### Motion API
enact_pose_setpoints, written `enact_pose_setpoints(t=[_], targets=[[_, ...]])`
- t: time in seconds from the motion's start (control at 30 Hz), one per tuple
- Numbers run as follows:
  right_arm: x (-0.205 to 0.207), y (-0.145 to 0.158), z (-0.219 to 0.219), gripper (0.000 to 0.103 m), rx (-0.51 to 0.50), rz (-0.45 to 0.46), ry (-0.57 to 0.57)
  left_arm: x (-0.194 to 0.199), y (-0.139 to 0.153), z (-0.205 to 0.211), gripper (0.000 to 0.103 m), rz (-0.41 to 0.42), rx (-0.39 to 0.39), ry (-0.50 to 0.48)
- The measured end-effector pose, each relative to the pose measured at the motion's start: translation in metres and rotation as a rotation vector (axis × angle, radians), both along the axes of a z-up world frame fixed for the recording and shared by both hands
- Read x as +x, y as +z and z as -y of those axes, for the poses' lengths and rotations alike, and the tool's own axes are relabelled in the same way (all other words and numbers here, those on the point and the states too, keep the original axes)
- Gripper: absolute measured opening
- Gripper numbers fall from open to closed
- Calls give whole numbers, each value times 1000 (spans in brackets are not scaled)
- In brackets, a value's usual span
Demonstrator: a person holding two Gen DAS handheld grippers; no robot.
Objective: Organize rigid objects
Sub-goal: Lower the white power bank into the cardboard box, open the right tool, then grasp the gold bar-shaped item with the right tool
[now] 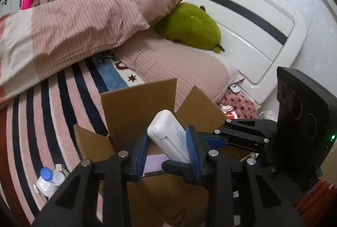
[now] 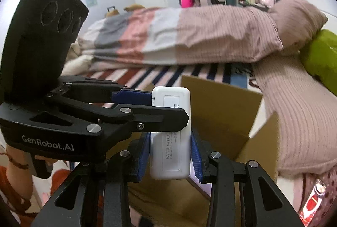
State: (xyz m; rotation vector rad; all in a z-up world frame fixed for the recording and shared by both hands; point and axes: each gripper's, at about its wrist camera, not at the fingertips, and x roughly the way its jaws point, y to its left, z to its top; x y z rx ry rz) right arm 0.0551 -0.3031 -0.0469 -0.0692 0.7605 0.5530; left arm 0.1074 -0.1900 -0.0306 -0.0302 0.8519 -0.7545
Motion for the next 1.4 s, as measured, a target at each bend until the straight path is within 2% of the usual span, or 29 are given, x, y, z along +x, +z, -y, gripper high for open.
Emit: enact_pose_setpoints(t=[0.03, 0.07, 0.13, 0.17, 0.23, 0.47, 0.57, 0.7, 0.8, 0.87, 1.0, 1.03, 1.1, 1.2, 1.27, 1.4], targets=[[1, -1, 2, 31, -7, -9, 0, 0, -2, 1, 39, 2, 24, 11], [3, -3, 3, 31, -19, -20, -1, 0, -2, 0, 51, 6, 44, 22], [4, -6, 1, 33, -60, -26, -22, -2, 0, -4, 68, 17, 40, 31], [3, -6, 2, 40, -73, -26, -34, -5, 4, -10, 70, 28, 31, 40], [0, -5, 5, 47, -67, -22, -40, -9, 11, -21, 76, 49, 26, 65], [-18, 20, -19, 47, -34, 41, 6, -33, 36, -94, 81, 133, 23, 220], [-28, 29, -48, 47, 3, 62, 83, -47, 36, -138, 82, 162, 43, 314], [-40, 26, -103, 47, 34, 44, 222, -67, 22, -200, 82, 171, 76, 439], [-42, 7, -144, 54, 39, -11, 295, -80, 2, -235, 82, 150, 88, 501], [-41, -14, -169, 63, 32, -53, 332, -86, -13, -252, 82, 132, 90, 527], [-38, -58, -208, 64, -45, -124, 355, -99, -48, -282, 82, 78, 104, 576], [-36, -69, -216, 64, -56, -165, 354, -100, -54, -285, 82, 70, 101, 582], [-27, -90, -228, 64, -77, -232, 337, -106, -66, -295, 82, 54, 89, 591], [-11, -115, -236, 64, -118, -295, 245, -114, -78, -307, 82, 38, 88, 613], [1, -132, -234, 64, -105, -346, 181, -117, -83, -313, 82, 32, 93, 630], [17, -149, -234, 64, -91, -368, 106, -122, -88, -322, 82, 20, 78, 645]])
